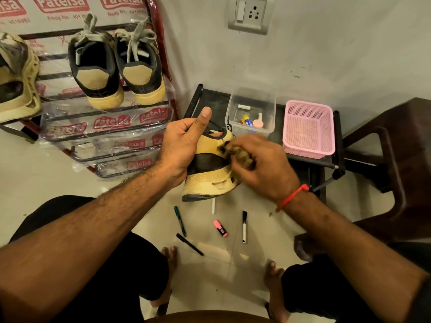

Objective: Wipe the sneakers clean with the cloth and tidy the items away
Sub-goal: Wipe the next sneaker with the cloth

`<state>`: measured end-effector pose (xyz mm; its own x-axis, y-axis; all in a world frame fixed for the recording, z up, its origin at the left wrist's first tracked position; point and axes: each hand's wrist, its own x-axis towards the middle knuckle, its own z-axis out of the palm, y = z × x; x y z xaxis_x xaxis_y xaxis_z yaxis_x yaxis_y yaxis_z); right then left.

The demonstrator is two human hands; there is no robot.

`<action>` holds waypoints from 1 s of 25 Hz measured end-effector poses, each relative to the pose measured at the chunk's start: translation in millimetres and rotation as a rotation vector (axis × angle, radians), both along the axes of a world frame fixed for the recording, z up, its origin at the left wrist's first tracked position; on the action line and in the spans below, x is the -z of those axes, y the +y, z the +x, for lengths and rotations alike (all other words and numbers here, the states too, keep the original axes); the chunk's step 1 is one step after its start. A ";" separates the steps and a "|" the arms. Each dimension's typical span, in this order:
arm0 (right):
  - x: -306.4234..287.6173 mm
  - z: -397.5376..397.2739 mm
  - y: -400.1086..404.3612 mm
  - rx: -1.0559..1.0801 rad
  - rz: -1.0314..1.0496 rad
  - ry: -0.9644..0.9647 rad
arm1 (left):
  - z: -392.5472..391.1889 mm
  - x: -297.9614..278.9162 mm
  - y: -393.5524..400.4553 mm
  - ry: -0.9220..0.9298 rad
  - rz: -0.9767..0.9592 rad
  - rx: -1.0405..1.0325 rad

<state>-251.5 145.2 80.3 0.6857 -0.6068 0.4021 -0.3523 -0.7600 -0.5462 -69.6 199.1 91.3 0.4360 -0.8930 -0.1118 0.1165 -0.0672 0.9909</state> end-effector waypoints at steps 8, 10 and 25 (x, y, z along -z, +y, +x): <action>-6.9 -0.8 1.1 0.049 -0.067 -0.085 | -2.4 -7.7 3.4 0.103 -0.065 0.113; -7.4 -8.4 -9.7 0.186 0.017 -0.105 | -0.9 -9.0 5.2 0.094 -0.071 0.110; -7.4 -3.2 -3.6 0.069 -0.053 -0.127 | 7.0 -9.3 5.7 0.080 -0.128 0.147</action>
<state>-254.7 141.6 87.6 0.5847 -0.6262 0.5158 -0.3352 -0.7655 -0.5492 -62.6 204.8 100.6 0.2946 -0.9554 -0.0227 0.1936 0.0364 0.9804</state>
